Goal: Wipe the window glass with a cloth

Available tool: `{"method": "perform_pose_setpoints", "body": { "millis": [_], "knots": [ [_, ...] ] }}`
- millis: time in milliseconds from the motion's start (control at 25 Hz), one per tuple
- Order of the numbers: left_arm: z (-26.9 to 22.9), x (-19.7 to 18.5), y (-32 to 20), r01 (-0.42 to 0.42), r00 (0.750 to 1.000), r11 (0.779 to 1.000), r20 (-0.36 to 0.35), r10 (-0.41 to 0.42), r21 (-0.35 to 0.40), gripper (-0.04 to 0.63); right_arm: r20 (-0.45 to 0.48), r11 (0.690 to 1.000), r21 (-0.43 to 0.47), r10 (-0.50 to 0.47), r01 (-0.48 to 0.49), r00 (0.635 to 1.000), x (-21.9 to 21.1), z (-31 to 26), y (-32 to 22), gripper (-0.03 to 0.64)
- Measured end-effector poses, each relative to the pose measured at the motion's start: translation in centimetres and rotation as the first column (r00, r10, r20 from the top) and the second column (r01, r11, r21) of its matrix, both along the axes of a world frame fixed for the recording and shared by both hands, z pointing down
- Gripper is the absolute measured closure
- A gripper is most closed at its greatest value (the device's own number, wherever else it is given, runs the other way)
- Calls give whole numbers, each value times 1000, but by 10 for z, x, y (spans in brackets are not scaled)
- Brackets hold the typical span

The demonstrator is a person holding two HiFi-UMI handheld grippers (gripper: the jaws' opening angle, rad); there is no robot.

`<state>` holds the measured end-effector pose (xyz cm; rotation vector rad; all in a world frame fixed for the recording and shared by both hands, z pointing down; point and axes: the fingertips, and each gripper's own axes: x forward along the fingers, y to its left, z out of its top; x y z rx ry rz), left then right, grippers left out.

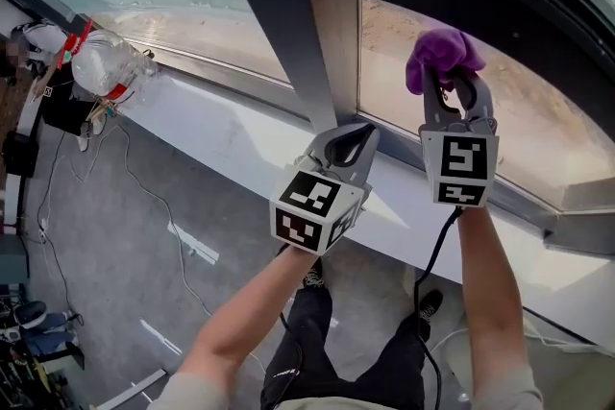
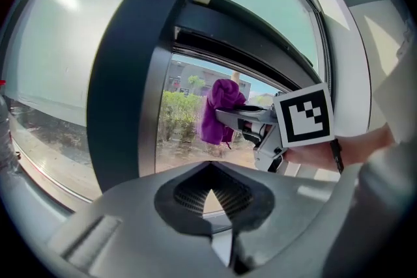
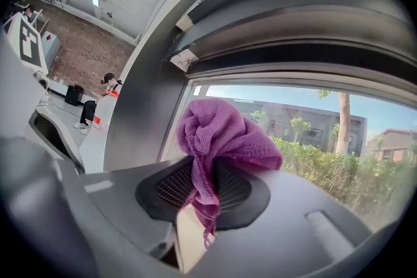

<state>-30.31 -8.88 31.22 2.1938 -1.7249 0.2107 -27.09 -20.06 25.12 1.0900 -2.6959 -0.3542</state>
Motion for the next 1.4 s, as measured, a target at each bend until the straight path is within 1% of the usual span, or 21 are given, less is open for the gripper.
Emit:
{"method": "perform_pose_setpoints", "body": {
  "millis": [200,320,400,560,760,960,1160,1280,1400],
  "knots": [
    [-2,71,-15,-71,997,997,-19,72,11,595,-16,997,7,74,-74,997,87,-2,-6,506],
    [-3,104,-24,-114,993,993,-28,114,16,595,-20,993,4,114,-114,993,124,-3,-12,506],
    [-6,132,-30,-143,989,989,-30,143,23,595,-17,989,-1,148,-148,989,158,-5,-16,506],
    [-15,207,-42,-213,976,976,-35,215,42,595,-15,972,-1,234,-234,972,246,-13,-25,506],
    [-22,287,-55,-288,956,956,-36,290,53,595,-4,949,-9,316,-316,949,335,-18,-36,506],
    [-31,357,-69,-350,936,934,-21,352,65,595,7,913,-17,408,-407,913,427,-22,-46,506],
    [-35,423,-74,-420,907,905,-18,422,66,595,35,858,-33,513,-512,858,516,-27,-54,506],
    [-35,454,-76,-452,891,891,-20,453,53,595,35,829,-26,559,-559,828,559,-30,-59,506],
    [-37,479,-78,-479,877,876,-11,480,53,595,31,801,-9,599,-599,800,592,-30,-63,505]
  ]
}}
